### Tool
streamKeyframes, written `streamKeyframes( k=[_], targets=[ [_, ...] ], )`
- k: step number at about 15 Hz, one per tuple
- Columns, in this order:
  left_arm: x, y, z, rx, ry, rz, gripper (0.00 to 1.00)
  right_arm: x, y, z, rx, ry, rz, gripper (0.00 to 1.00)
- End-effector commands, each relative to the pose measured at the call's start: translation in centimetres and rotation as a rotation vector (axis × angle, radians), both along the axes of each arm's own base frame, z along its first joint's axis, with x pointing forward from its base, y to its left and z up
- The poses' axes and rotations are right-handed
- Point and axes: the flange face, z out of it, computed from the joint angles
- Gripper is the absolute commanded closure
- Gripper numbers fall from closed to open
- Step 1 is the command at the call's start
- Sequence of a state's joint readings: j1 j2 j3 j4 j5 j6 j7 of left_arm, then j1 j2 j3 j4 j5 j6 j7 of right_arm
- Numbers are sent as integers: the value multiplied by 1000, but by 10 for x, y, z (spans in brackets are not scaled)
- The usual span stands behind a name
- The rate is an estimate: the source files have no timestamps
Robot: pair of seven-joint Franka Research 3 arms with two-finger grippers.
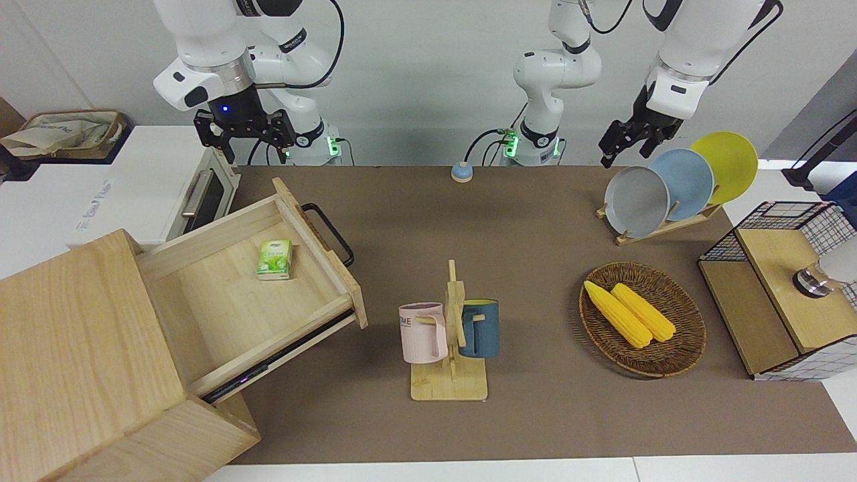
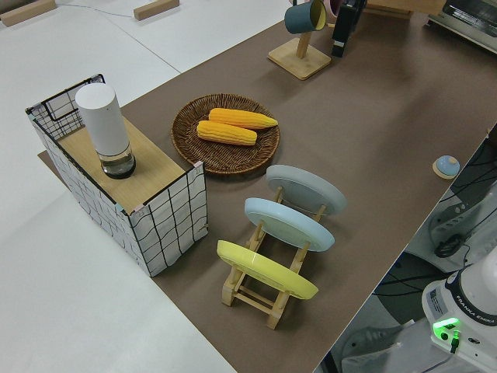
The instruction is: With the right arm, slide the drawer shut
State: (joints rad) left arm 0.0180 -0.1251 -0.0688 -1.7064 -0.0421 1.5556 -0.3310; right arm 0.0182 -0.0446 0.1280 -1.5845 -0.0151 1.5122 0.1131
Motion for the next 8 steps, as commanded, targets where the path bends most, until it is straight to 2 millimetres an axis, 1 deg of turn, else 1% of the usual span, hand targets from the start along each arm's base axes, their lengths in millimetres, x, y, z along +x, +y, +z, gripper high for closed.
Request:
streamKeyframes(
  k=[1, 8],
  targets=[
    [-4, 2, 5, -1, 3, -6, 7, -3, -4, -2, 20, 18, 0, 13],
    [-4, 2, 5, -1, 3, -6, 7, -3, -5, -2, 25, 19, -2, 21]
  ],
)
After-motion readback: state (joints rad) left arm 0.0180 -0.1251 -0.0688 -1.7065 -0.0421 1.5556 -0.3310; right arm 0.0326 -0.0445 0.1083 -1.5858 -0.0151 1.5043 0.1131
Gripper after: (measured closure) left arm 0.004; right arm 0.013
